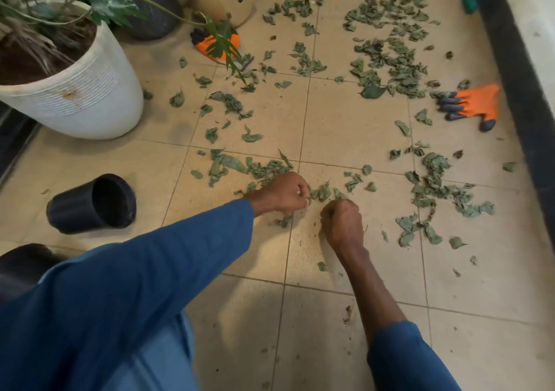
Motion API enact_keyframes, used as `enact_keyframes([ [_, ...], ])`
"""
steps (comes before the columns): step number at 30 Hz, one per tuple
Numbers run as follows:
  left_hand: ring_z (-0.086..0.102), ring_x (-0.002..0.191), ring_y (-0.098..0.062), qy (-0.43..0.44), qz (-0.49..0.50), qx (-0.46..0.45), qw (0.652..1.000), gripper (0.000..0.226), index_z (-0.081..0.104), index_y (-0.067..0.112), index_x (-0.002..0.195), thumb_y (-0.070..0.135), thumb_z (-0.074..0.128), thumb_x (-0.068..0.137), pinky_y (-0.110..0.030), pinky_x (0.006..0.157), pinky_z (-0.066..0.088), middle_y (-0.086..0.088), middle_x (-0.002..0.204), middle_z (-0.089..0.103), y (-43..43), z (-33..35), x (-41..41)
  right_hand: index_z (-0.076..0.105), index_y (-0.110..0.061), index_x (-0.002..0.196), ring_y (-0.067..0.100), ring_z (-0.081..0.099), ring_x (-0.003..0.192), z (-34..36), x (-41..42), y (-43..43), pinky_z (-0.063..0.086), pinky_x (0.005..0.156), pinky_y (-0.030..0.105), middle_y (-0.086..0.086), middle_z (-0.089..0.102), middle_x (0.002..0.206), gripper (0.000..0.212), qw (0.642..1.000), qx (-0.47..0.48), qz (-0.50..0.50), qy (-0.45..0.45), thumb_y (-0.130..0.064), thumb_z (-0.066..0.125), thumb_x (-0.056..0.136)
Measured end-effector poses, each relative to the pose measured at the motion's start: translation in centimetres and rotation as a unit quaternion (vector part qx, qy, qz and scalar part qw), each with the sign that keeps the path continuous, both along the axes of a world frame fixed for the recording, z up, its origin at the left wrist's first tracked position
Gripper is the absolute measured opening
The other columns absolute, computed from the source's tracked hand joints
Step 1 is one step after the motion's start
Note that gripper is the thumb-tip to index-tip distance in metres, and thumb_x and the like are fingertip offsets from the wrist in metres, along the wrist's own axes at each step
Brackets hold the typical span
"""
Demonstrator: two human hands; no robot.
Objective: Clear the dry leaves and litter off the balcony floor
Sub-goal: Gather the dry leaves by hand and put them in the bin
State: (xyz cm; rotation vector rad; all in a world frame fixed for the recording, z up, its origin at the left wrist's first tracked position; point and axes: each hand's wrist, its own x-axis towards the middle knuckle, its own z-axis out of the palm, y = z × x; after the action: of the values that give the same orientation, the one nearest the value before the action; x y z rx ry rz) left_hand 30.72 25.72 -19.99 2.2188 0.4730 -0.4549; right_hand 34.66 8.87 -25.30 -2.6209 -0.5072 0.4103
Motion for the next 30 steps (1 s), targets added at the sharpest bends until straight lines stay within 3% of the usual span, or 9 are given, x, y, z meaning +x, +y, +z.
enact_keyframes([
  [3, 0.071, 0.069, -0.017, 0.065, 0.135, -0.180, 0.972, 0.011, 0.063, 0.005, 0.105, 0.000, 0.055, 0.101, -0.030, 0.068, 0.062, -0.016, 0.104, 0.075, 0.5, 1.0, -0.5, 0.079, -0.010, 0.083, 0.015, 0.069, 0.066, 1.4, -0.2, -0.2, 0.056, 0.058, 0.023, 0.007, 0.077, 0.086, 0.015, 0.998, 0.050, -0.013, 0.018, 0.003, 0.071, 0.085],
  [7, 0.068, 0.077, -0.026, 0.087, 0.232, -0.297, 0.922, 0.028, 0.061, -0.001, 0.120, -0.001, 0.038, 0.105, -0.034, 0.069, 0.062, -0.018, 0.096, 0.069, 0.8, 2.2, -0.9, 0.080, -0.018, 0.088, 0.004, 0.071, 0.066, 6.2, 0.8, 0.7, 0.059, 0.064, 0.020, -0.009, 0.076, 0.079, 0.012, 0.973, 0.211, -0.051, 0.084, -0.012, 0.084, 0.079],
  [10, 0.063, 0.069, -0.025, 0.105, 0.309, -0.433, 0.840, 0.027, 0.056, 0.001, 0.117, 0.011, 0.036, 0.100, -0.036, 0.060, 0.060, -0.014, 0.081, 0.063, 1.4, 3.3, -0.8, 0.076, -0.014, 0.085, 0.005, 0.070, 0.060, 9.3, 0.9, 2.8, 0.057, 0.056, 0.019, -0.003, 0.074, 0.072, 0.020, 0.953, 0.268, -0.016, 0.143, -0.011, 0.091, 0.072],
  [12, 0.060, 0.065, -0.022, 0.097, 0.328, -0.489, 0.803, 0.030, 0.055, 0.004, 0.116, 0.022, 0.035, 0.101, -0.035, 0.058, 0.060, -0.011, 0.075, 0.061, 1.8, 3.8, -0.8, 0.075, -0.016, 0.081, 0.001, 0.066, 0.055, 10.2, 0.3, 4.6, 0.052, 0.050, 0.016, -0.007, 0.072, 0.069, 0.018, 0.964, 0.241, 0.019, 0.114, -0.012, 0.091, 0.072],
  [16, 0.052, 0.055, -0.015, 0.077, 0.328, -0.407, 0.849, 0.038, 0.061, 0.008, 0.102, 0.034, 0.035, 0.108, -0.023, 0.048, 0.047, -0.004, 0.068, 0.058, 1.8, 4.2, -1.2, 0.081, -0.023, 0.081, -0.006, 0.057, 0.056, 10.1, -0.9, 6.5, 0.038, 0.050, 0.014, -0.016, 0.065, 0.068, 0.006, 0.980, 0.187, 0.068, -0.009, -0.024, 0.086, 0.078],
  [20, 0.040, 0.043, -0.009, 0.065, 0.310, -0.291, 0.903, 0.032, 0.058, 0.013, 0.092, 0.027, 0.034, 0.107, -0.019, 0.037, 0.025, 0.001, 0.061, 0.051, 2.5, 3.2, -2.7, 0.082, -0.019, 0.095, -0.003, 0.067, 0.065, 9.0, -0.7, 5.8, 0.049, 0.063, 0.012, -0.012, 0.075, 0.078, 0.009, 0.954, 0.267, 0.123, 0.065, -0.019, 0.073, 0.092],
  [24, 0.041, 0.043, -0.008, 0.066, 0.315, -0.245, 0.915, 0.041, 0.059, 0.013, 0.083, 0.038, 0.040, 0.110, -0.018, 0.037, 0.029, 0.002, 0.062, 0.052, 4.3, 2.5, -4.4, 0.079, -0.014, 0.100, -0.001, 0.066, 0.069, 5.4, -1.0, 3.7, 0.059, 0.073, 0.026, -0.003, 0.077, 0.091, 0.011, 0.976, 0.202, 0.065, 0.051, -0.012, 0.073, 0.091],
  [26, 0.046, 0.048, -0.010, 0.058, 0.317, -0.241, 0.915, 0.040, 0.060, 0.013, 0.083, 0.039, 0.045, 0.109, -0.018, 0.041, 0.035, 0.000, 0.066, 0.056, 5.2, 2.4, -5.3, 0.077, -0.012, 0.097, 0.006, 0.065, 0.073, 3.5, -2.0, 3.4, 0.057, 0.070, 0.028, 0.001, 0.075, 0.092, 0.012, 0.986, 0.128, 0.102, 0.042, -0.013, 0.079, 0.086],
  [30, 0.049, 0.052, -0.012, 0.053, 0.308, -0.233, 0.921, 0.035, 0.062, 0.013, 0.088, 0.038, 0.048, 0.108, -0.018, 0.044, 0.038, -0.001, 0.072, 0.061, 5.9, 2.5, -6.4, 0.069, -0.008, 0.118, 0.027, 0.063, 0.095, 0.3, -3.9, 4.2, 0.054, 0.082, 0.033, 0.012, 0.062, 0.117, 0.045, 0.986, 0.027, 0.166, 0.006, -0.023, 0.085, 0.079],
])
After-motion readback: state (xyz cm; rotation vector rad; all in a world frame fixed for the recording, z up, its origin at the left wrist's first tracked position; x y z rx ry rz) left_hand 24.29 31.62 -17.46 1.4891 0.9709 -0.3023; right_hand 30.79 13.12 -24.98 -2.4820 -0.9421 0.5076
